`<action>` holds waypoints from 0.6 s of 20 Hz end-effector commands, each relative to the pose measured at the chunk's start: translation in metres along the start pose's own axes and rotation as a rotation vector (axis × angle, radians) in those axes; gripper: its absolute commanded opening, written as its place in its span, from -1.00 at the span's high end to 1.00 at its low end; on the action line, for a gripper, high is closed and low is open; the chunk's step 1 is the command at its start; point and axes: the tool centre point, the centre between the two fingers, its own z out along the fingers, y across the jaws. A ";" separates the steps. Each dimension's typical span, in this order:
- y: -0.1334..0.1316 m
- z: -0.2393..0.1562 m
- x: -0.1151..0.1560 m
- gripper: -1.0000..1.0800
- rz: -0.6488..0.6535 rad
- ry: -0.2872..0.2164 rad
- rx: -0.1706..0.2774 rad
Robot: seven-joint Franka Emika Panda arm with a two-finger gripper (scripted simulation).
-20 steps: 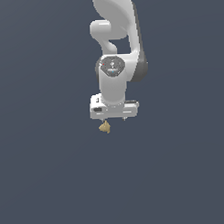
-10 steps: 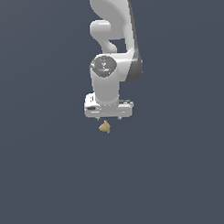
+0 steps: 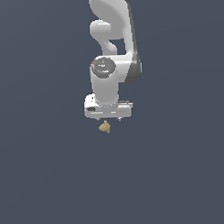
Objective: Pick up the object and move it to a goal position.
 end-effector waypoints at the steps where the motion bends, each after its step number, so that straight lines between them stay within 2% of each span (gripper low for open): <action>1: 0.003 0.006 -0.001 -0.92 0.000 0.007 -0.001; 12: 0.020 0.048 -0.012 -0.92 -0.001 0.057 -0.007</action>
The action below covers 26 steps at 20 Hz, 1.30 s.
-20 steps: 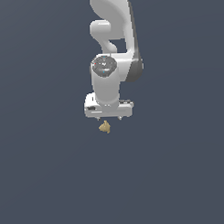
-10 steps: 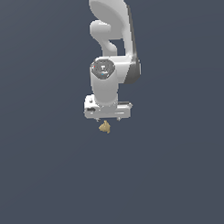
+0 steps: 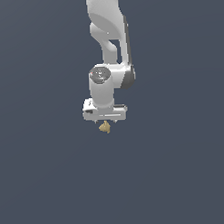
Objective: Pick up the object and move it to a goal position.
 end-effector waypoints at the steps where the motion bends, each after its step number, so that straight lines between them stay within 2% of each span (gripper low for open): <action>1: 0.003 0.008 -0.003 -0.92 -0.001 0.011 -0.001; 14: 0.008 0.022 -0.008 -0.92 -0.001 0.024 -0.003; 26: 0.008 0.067 -0.008 -0.92 -0.001 0.026 -0.003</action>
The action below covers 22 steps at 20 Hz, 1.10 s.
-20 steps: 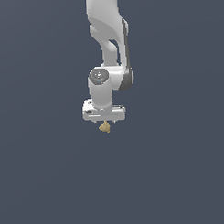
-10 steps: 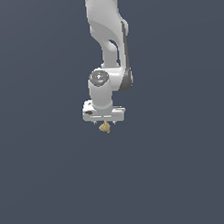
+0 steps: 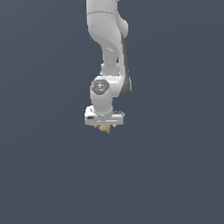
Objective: Pick up the object and move it to a goal position.
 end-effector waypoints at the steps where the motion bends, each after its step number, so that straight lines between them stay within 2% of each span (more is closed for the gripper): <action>1: 0.000 0.005 0.001 -0.92 0.000 0.002 0.000; 3: 0.000 0.006 0.001 -0.92 0.000 0.002 0.000; 4: 0.000 0.006 0.001 1.00 0.000 0.002 0.000; 16: -0.001 0.004 0.001 1.00 0.000 0.003 0.000; 22: -0.016 -0.013 0.003 1.00 0.000 0.003 0.000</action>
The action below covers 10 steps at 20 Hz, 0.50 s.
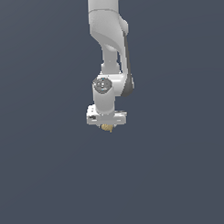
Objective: Pick up the object and move it to a goal position.
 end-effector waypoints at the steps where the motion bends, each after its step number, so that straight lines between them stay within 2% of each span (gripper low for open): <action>1: -0.010 -0.011 0.001 1.00 -0.001 0.001 0.000; 10: -0.071 -0.077 0.007 1.00 -0.001 0.001 -0.001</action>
